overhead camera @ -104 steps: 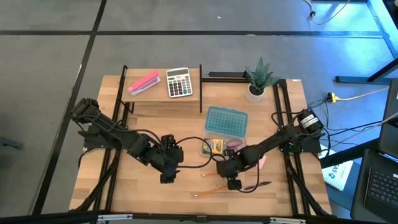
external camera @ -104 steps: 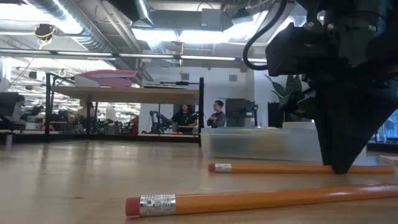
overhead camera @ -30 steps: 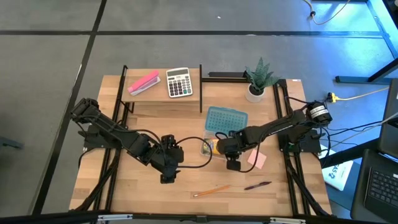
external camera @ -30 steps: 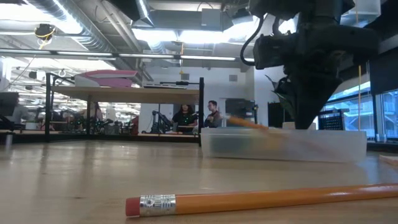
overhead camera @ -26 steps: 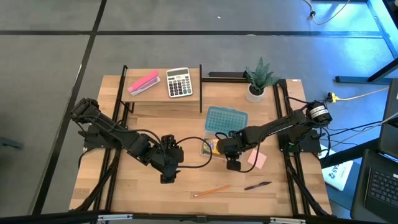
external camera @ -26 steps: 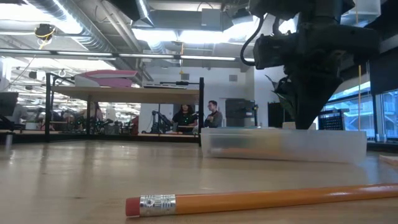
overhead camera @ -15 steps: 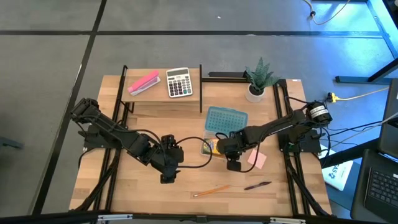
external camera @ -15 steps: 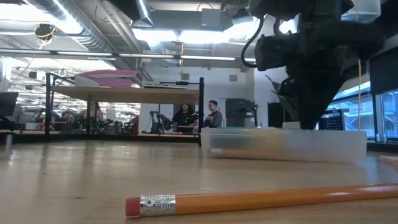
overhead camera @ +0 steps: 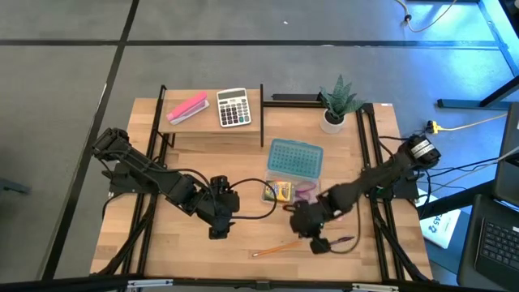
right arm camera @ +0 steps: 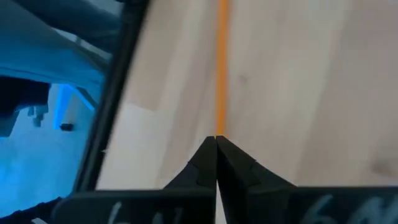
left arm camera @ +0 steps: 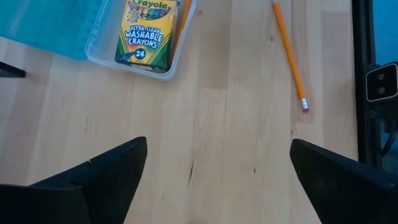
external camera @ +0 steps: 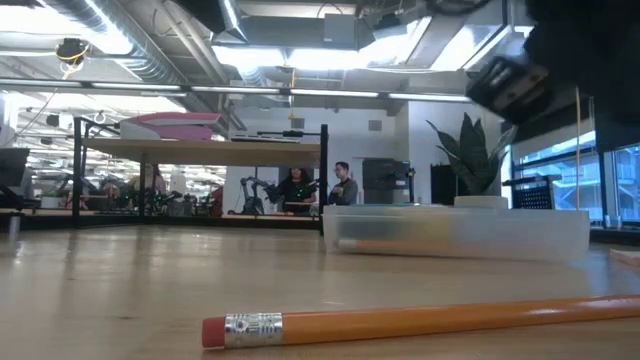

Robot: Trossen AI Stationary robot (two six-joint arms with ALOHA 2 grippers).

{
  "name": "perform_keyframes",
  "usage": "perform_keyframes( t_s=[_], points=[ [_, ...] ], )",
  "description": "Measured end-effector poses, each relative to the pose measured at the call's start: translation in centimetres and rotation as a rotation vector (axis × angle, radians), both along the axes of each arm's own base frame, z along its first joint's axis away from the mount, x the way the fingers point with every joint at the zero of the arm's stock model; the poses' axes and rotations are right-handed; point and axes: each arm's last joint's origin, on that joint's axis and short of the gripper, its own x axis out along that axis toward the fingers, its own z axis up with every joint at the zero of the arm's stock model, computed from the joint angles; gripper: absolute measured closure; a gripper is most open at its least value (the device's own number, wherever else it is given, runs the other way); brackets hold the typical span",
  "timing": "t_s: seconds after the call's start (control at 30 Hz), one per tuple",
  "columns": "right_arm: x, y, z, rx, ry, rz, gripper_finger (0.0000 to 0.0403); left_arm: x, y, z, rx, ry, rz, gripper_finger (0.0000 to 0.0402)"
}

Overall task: Pack school essentials
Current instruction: Put the pencil into the supply box

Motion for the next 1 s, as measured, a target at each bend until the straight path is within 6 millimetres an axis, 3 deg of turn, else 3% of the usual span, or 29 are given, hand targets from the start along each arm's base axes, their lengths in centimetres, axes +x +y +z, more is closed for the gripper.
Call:
perform_keyframes(
  t_s=[0.2,0.6,0.8,1.0],
  points=[
    [-0.3,1.8,0.4,0.015,-0.078,0.040,0.0386,0.0,0.0,0.0,0.021,0.004,-0.041,0.0012],
    [0.1,1.9,0.6,0.031,-0.125,-0.012,0.0313,0.0,-0.1,0.0,0.000,0.015,-0.053,0.0012],
    [0.6,3.1,-0.8,-0.067,-0.204,0.003,0.0278,0.0,-0.1,0.0,-0.001,0.012,-0.053,0.0012],
    [1.1,3.9,-2.7,-0.090,-0.212,0.063,0.0272,0.0,-0.1,0.0,-0.003,0.008,-0.053,0.0012]
  ],
)
